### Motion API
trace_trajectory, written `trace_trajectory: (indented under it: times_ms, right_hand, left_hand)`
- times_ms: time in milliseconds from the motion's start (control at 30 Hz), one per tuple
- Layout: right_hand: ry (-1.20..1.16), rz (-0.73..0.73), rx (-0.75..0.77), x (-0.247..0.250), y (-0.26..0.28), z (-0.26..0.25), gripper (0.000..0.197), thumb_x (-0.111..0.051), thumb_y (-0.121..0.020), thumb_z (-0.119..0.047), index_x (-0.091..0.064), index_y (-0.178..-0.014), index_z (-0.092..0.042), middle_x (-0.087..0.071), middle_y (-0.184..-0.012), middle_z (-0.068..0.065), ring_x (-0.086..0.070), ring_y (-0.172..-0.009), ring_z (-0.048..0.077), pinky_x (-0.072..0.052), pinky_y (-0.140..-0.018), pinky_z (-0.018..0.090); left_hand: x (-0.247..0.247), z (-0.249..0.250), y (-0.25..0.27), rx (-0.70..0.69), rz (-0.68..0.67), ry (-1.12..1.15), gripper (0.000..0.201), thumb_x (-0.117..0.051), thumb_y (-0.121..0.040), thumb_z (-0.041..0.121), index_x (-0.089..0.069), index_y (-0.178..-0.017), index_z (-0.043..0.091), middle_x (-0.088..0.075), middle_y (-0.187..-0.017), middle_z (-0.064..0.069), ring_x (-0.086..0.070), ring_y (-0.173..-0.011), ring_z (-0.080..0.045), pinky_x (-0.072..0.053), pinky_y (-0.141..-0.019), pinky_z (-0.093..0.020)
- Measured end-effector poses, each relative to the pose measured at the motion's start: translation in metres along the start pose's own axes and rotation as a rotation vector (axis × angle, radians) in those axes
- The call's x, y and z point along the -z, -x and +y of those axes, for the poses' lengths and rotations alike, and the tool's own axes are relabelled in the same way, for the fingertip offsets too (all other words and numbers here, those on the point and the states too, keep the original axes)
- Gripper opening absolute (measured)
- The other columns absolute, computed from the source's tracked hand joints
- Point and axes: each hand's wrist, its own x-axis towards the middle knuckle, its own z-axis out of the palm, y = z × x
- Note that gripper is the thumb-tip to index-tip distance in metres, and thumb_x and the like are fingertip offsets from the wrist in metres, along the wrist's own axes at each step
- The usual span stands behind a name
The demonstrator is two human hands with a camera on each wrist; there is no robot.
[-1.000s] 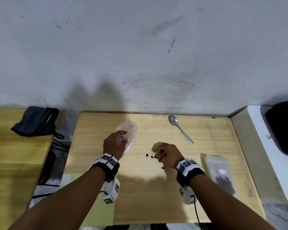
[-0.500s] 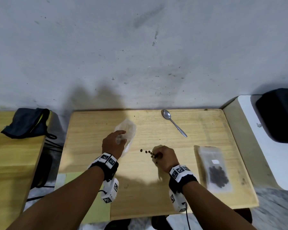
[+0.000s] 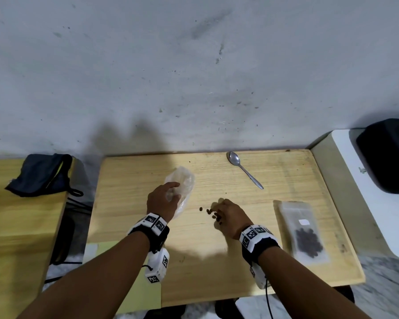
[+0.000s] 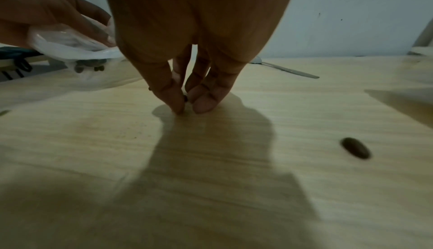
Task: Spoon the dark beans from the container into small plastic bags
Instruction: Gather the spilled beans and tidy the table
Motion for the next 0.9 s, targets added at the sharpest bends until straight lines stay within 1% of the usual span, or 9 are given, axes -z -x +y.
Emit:
trace_trajectory:
  times_ms: [133, 267, 433, 533, 667, 733, 800, 833, 900]
  right_hand:
    - [-0.105, 0.05, -0.036, -0.006, -0.013, -0.009, 0.042, -0.074, -0.074, -0.007, -0.069, -0.115, -0.016, -0.064, -0.118, 0.001, -0.061, -0.109, 0.02, -0.041, -0.09, 0.017]
    - [-0.139, 0.078, -0.008, -0.005, -0.023, -0.014, 0.046, -0.075, -0.075, -0.004, -0.066, -0.119, -0.015, -0.064, -0.122, 0.005, -0.061, -0.114, 0.022, -0.04, -0.092, 0.014]
    - [0.149, -0.07, 0.118, -0.006, -0.022, -0.021, 0.072, -0.064, -0.082, -0.02, -0.037, -0.148, -0.035, -0.024, -0.158, -0.004, -0.031, -0.14, 0.024, -0.046, -0.1, 0.035]
    - [0.32, -0.136, 0.194, -0.008, -0.021, -0.024, 0.064, -0.058, -0.087, -0.016, -0.041, -0.148, -0.029, -0.018, -0.162, 0.0, -0.022, -0.144, 0.03, -0.046, -0.099, 0.043]
    - [0.4, -0.083, 0.306, -0.011, -0.016, -0.017, 0.052, -0.064, -0.084, -0.003, -0.059, -0.135, -0.015, -0.039, -0.154, 0.008, -0.04, -0.135, 0.035, -0.051, -0.092, 0.042]
    - [0.425, -0.044, 0.335, -0.013, -0.014, -0.013, 0.051, -0.083, -0.064, 0.0, -0.074, -0.113, -0.012, -0.062, -0.131, 0.01, -0.063, -0.11, 0.035, -0.057, -0.07, 0.036]
    - [0.381, -0.032, 0.31, -0.011, -0.012, -0.01, 0.049, -0.093, -0.045, -0.003, -0.08, -0.09, -0.017, -0.073, -0.105, 0.003, -0.07, -0.081, 0.029, -0.054, -0.051, 0.026]
    - [0.38, -0.016, 0.328, -0.011, -0.012, -0.009, 0.043, -0.091, -0.048, -0.002, -0.079, -0.087, -0.016, -0.072, -0.101, 0.003, -0.069, -0.077, 0.028, -0.054, -0.05, 0.026]
    - [0.372, -0.033, 0.343, -0.004, -0.011, -0.012, 0.025, -0.074, -0.075, 0.0, -0.076, -0.098, -0.009, -0.067, -0.11, 0.009, -0.064, -0.092, 0.033, -0.055, -0.065, 0.035]
  left_hand:
    - [0.005, -0.005, -0.001, 0.015, 0.008, 0.013, 0.027, -0.073, -0.076, 0.014, -0.071, -0.101, 0.024, -0.072, -0.103, 0.002, -0.066, -0.098, -0.018, -0.043, -0.089, -0.02]
    - [0.011, -0.009, -0.004, 0.032, 0.016, 0.016, 0.027, -0.073, -0.077, 0.014, -0.071, -0.102, 0.024, -0.072, -0.102, 0.001, -0.065, -0.097, -0.019, -0.043, -0.087, -0.019]
    - [0.016, -0.014, -0.007, 0.047, 0.01, 0.025, 0.027, -0.073, -0.076, 0.014, -0.071, -0.101, 0.025, -0.072, -0.102, 0.0, -0.065, -0.096, -0.021, -0.047, -0.09, -0.025]
    - [0.016, -0.014, -0.009, 0.063, 0.012, 0.043, 0.028, -0.073, -0.076, 0.014, -0.071, -0.1, 0.027, -0.072, -0.101, 0.001, -0.065, -0.096, -0.02, -0.045, -0.088, -0.023]
    - [0.012, -0.011, -0.011, 0.083, 0.002, 0.063, 0.027, -0.073, -0.076, 0.015, -0.071, -0.099, 0.03, -0.071, -0.103, 0.004, -0.064, -0.098, -0.017, -0.042, -0.088, -0.019]
    - [0.009, -0.01, -0.011, 0.085, -0.003, 0.071, 0.027, -0.073, -0.076, 0.015, -0.07, -0.098, 0.03, -0.071, -0.104, 0.004, -0.064, -0.098, -0.016, -0.042, -0.088, -0.018]
    - [0.007, -0.008, -0.012, 0.091, -0.009, 0.072, 0.027, -0.073, -0.077, 0.015, -0.07, -0.098, 0.031, -0.071, -0.103, 0.005, -0.063, -0.098, -0.015, -0.041, -0.087, -0.017]
    - [0.006, -0.007, -0.012, 0.092, -0.008, 0.069, 0.027, -0.073, -0.077, 0.016, -0.07, -0.098, 0.031, -0.071, -0.102, 0.005, -0.063, -0.097, -0.015, -0.041, -0.086, -0.016]
    - [0.005, -0.005, -0.013, 0.08, 0.0, 0.056, 0.026, -0.072, -0.076, 0.016, -0.07, -0.098, 0.03, -0.071, -0.099, 0.005, -0.064, -0.094, -0.015, -0.041, -0.085, -0.017]
